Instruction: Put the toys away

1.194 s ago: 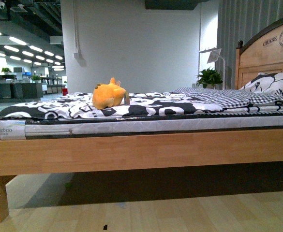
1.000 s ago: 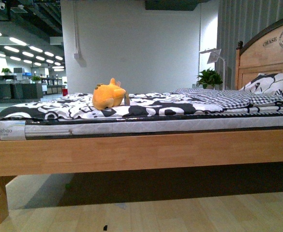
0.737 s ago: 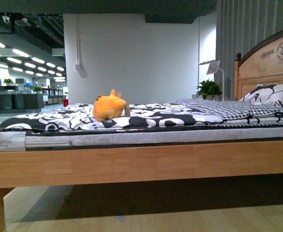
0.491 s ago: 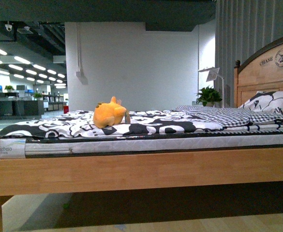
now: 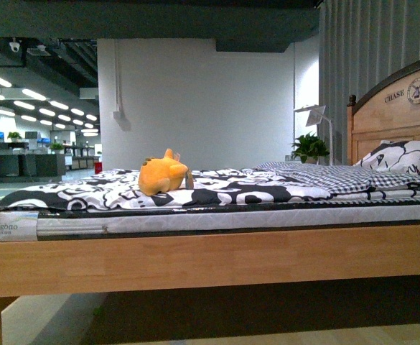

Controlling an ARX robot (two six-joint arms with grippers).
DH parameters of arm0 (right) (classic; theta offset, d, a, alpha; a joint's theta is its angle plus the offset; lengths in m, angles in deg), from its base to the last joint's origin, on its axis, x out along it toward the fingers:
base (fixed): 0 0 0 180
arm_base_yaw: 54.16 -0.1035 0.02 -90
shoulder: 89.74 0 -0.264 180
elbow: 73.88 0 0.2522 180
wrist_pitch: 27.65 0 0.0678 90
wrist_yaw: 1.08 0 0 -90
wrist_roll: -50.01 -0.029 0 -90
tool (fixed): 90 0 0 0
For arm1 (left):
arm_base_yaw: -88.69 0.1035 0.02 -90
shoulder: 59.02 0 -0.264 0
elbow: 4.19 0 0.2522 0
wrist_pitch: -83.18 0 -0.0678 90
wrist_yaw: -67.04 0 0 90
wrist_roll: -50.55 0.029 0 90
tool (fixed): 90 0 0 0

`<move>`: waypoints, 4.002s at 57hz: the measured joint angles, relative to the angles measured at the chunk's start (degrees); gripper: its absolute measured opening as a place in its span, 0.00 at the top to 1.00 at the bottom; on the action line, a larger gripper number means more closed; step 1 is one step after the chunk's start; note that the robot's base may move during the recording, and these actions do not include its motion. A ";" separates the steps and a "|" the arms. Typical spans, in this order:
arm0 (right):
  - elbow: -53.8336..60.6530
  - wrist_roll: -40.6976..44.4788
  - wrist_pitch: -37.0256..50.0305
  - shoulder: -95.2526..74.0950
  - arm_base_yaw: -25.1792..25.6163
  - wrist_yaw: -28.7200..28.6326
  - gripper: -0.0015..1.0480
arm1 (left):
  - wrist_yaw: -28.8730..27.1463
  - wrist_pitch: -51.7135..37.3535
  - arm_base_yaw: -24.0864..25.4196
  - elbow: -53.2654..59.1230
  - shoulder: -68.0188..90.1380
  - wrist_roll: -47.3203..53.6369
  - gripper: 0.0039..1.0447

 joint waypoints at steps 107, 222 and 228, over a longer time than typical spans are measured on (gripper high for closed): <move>0.02 0.02 0.00 0.00 0.00 0.00 0.06 | -0.02 0.02 -0.02 0.00 0.00 0.00 0.06; 0.00 0.02 0.00 0.00 0.00 0.00 0.06 | 0.04 0.02 -0.02 0.00 0.00 0.02 0.06; 0.00 0.02 0.00 0.00 0.00 0.02 0.06 | 0.07 0.02 -0.02 0.00 -0.02 0.02 0.06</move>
